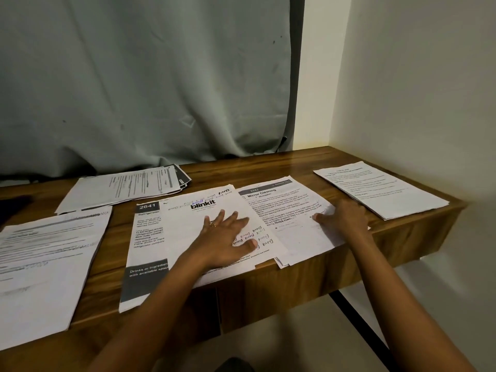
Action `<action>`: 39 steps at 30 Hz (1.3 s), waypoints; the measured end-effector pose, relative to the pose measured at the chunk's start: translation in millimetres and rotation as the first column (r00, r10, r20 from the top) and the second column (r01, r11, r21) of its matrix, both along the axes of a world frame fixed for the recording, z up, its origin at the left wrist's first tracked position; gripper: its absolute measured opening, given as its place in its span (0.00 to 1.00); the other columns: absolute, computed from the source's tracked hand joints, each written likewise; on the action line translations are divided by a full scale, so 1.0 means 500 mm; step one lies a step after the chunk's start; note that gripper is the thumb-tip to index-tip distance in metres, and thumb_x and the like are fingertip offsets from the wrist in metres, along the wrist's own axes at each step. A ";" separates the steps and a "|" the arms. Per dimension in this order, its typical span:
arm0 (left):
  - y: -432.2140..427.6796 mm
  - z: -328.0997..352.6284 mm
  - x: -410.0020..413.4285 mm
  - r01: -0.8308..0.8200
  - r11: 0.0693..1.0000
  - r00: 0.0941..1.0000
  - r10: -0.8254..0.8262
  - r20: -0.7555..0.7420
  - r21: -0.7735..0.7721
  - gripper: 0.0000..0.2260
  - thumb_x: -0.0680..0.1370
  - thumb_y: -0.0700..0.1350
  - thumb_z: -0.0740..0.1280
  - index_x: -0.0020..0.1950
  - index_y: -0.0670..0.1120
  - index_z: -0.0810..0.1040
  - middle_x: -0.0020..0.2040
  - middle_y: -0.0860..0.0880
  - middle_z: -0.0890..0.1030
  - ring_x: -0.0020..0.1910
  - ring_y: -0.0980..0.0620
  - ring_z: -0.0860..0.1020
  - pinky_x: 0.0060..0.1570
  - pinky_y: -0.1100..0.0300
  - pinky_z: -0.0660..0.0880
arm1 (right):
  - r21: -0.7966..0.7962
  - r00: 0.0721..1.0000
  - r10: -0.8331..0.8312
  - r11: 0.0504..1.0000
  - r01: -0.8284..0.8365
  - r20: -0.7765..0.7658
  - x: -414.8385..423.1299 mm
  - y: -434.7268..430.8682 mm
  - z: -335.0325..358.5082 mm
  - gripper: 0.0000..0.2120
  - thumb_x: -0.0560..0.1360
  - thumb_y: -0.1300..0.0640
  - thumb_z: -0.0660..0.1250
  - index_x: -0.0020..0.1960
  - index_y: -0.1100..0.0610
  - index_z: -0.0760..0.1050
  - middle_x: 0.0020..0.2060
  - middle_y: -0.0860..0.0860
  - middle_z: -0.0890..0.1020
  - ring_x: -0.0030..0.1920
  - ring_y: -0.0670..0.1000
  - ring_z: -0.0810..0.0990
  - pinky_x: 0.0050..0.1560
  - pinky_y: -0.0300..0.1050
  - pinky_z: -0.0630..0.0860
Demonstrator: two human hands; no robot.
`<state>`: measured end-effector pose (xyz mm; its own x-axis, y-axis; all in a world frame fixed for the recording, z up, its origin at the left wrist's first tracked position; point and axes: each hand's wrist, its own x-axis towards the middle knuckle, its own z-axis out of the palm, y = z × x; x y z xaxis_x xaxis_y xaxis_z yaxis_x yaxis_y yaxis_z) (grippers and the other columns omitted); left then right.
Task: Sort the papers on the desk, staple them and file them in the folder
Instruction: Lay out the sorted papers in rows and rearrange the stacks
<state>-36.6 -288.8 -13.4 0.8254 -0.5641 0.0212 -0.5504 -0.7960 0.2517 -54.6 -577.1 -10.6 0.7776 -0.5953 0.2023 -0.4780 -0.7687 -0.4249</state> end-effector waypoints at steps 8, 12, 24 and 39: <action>-0.009 -0.011 -0.010 -0.041 0.998 0.998 0.043 -0.035 0.055 0.32 0.77 0.67 0.51 0.78 0.58 0.49 0.79 0.52 0.45 0.77 0.48 0.42 0.73 0.44 0.36 | 0.069 0.993 -0.034 0.997 0.026 0.116 -0.006 0.008 0.002 0.28 0.65 0.42 0.76 0.55 0.59 0.73 0.56 0.58 0.77 0.57 0.60 0.75 0.57 0.57 0.75; -0.016 -0.006 -0.012 -0.030 0.998 0.999 0.032 -0.038 0.060 0.32 0.77 0.67 0.51 0.78 0.57 0.48 0.79 0.51 0.45 0.77 0.48 0.42 0.73 0.44 0.36 | 0.124 0.988 0.056 0.990 -0.074 0.143 -0.011 0.022 0.014 0.19 0.68 0.47 0.75 0.53 0.56 0.74 0.51 0.54 0.80 0.50 0.55 0.77 0.56 0.55 0.75; -0.110 0.004 -0.021 0.047 0.989 0.998 -0.042 -0.040 0.137 0.32 0.78 0.67 0.48 0.78 0.56 0.48 0.79 0.50 0.45 0.77 0.46 0.42 0.73 0.42 0.35 | 0.462 0.979 0.194 0.864 -0.199 0.058 -0.010 0.034 0.060 0.14 0.73 0.51 0.71 0.54 0.57 0.73 0.50 0.55 0.78 0.51 0.54 0.76 0.40 0.44 0.72; -0.222 0.018 -0.014 -0.001 0.917 0.970 -0.097 -0.225 -0.398 0.25 0.81 0.61 0.50 0.76 0.53 0.58 0.79 0.49 0.53 0.77 0.48 0.48 0.75 0.45 0.48 | 0.564 0.981 0.193 0.812 -0.152 -0.014 -0.007 0.024 0.062 0.17 0.67 0.60 0.76 0.53 0.60 0.76 0.44 0.55 0.83 0.41 0.52 0.82 0.39 0.45 0.78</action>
